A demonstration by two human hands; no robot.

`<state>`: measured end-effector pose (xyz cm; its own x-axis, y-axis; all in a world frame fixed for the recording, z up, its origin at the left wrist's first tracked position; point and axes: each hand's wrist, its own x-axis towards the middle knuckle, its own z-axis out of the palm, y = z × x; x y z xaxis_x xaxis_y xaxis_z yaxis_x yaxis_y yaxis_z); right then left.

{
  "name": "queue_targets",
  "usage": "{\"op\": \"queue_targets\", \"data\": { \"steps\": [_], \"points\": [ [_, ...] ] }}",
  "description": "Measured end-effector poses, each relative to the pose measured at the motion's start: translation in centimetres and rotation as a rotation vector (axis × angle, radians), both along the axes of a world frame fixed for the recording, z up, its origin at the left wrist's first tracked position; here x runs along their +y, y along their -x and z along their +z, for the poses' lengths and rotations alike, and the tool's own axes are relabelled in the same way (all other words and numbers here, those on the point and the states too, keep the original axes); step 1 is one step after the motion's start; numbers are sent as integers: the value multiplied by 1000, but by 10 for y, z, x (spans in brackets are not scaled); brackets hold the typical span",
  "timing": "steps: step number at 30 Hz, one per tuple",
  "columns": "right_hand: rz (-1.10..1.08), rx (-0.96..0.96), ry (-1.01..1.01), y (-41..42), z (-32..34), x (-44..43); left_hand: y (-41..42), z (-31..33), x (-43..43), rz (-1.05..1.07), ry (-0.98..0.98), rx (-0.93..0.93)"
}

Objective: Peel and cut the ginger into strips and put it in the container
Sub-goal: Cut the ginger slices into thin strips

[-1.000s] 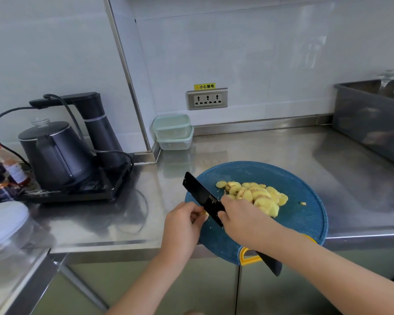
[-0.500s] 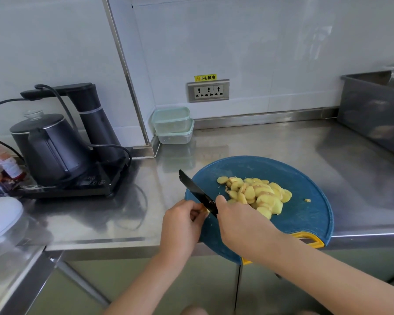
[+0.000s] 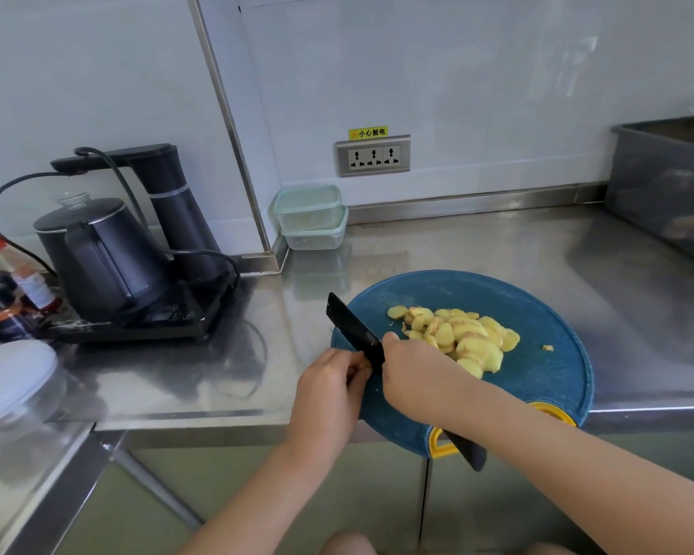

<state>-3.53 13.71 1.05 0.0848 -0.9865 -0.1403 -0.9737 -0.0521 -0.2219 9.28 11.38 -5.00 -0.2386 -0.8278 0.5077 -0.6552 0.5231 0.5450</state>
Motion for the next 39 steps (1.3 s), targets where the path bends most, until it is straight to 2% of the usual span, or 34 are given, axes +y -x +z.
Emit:
{"op": "queue_targets", "data": {
  "steps": [4, 10, 19, 25, 39],
  "points": [
    [-93, -189, -17, 13, 2, 3, -1, -1, 3, -18, 19, 28],
    [-102, -219, 11, 19, 3, 19, -1, -3, 4, 0, -19, 127],
    [-70, -147, 49, 14, 16, 27, 2, -3, 5, 46, -18, 94],
    [13, -30, 96, 11, 17, 29, 3, -1, 5, 60, -49, 121],
    [21, -25, 105, 9, 12, 28, 2, -1, 7, 46, -82, 197]
  ]
}}
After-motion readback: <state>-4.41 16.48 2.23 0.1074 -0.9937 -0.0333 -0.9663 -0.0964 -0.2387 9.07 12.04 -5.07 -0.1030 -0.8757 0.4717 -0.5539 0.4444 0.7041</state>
